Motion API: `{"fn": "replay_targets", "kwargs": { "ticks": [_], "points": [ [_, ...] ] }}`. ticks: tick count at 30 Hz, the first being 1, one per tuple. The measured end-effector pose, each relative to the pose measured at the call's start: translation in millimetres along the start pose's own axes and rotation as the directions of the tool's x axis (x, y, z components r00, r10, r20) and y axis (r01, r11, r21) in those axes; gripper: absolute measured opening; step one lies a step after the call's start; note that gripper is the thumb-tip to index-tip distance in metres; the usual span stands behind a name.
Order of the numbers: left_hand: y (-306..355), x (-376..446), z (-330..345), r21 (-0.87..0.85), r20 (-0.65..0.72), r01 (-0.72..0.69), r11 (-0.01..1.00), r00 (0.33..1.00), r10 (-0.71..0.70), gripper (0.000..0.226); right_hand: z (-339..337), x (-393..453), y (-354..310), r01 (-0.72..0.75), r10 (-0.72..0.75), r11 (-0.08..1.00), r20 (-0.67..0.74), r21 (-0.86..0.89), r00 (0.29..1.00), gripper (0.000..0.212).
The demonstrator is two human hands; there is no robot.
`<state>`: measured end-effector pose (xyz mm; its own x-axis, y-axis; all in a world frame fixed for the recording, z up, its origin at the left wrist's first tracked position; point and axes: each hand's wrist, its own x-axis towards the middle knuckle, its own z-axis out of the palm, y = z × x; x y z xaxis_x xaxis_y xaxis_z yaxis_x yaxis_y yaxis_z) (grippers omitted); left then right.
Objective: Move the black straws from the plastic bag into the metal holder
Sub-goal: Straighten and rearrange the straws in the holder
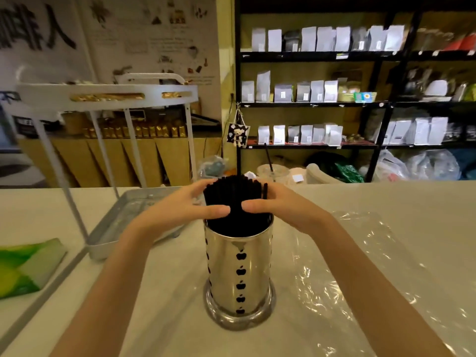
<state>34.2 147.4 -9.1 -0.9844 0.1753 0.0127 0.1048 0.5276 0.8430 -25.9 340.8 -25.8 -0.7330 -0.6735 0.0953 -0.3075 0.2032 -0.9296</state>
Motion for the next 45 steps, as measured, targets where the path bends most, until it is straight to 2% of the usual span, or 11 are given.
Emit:
{"fn": "replay_targets", "kwargs": {
  "ticks": [4, 7, 10, 14, 21, 23, 27, 30, 32, 39, 45],
  "points": [
    [-4.0, 4.2, 3.2, -0.016, 0.061, -0.012, 1.0, 0.998, 0.013, 0.08, 2.6, 0.2, -2.8, 0.018, -0.016, 1.0, 0.063, -0.022, 0.998, 0.043],
    [-0.4, 5.0, 5.4, -0.047, 0.091, -0.057, 0.997, 0.994, 0.061, 0.057, 1.3, -0.4, -4.9, 0.017, -0.012, 0.998, 0.088, -0.056, 0.996, 0.033],
    [2.4, 1.4, 6.5, -0.042, 0.086, -0.099, 0.994, 0.991, 0.102, 0.052, 1.4, -6.0, -10.3, 0.029, -0.021, 0.998, 0.125, -0.061, 0.992, 0.025],
    [12.2, -8.3, 11.3, -0.023, 0.064, -0.193, 0.981, 0.979, 0.194, 0.047, 3.0, -16.7, -19.3, 0.088, -0.074, 0.993, 0.168, -0.077, 0.983, 0.036],
    [25.0, -20.9, 15.1, 0.241, 0.047, -0.359, 0.902, 0.932, 0.359, 0.044, 3.5, -35.5, -29.3, 0.167, -0.132, 0.976, 0.228, -0.142, 0.965, 0.033],
    [25.8, -23.2, 15.5, 0.295, 0.072, -0.352, 0.888, 0.935, 0.347, 0.044, 3.3, -38.4, -29.6, 0.177, -0.123, 0.965, 0.262, -0.194, 0.957, 0.032],
    [28.1, -29.3, 11.2, 0.374, 0.235, -0.293, 0.88, 0.948, 0.215, 0.053, 5.2, -43.9, -39.8, 0.181, -0.074, 0.934, 0.329, -0.308, 0.941, 0.043],
    [29.8, -35.4, 2.4, 0.457, 0.215, -0.185, 0.87, 0.972, 0.094, 0.07, -0.6, -48.4, -43.9, 0.202, -0.095, 0.885, 0.263, -0.419, 0.96, 0.055],
    [28.8, -38.8, -4.0, 0.493, 0.17, -0.156, 0.856, 0.982, 0.081, 0.075, -6.8, -52.1, -45.8, 0.165, -0.101, 0.866, 0.159, -0.472, 0.982, 0.055],
    [31.1, -37.5, 0.5, 0.397, 0.078, -0.301, 0.867, 0.952, 0.294, 0.063, -13.2, -62.4, -53.5, 0.214, -0.278, 0.841, -0.056, -0.497, 0.959, 0.029],
    [39.6, -36.6, 13.7, 0.356, 0.048, -0.423, 0.833, 0.899, 0.435, 0.042, -11.0, -63.5, -56.4, 0.26, -0.362, 0.797, -0.086, -0.546, 0.928, 0.024]
  ]
}}
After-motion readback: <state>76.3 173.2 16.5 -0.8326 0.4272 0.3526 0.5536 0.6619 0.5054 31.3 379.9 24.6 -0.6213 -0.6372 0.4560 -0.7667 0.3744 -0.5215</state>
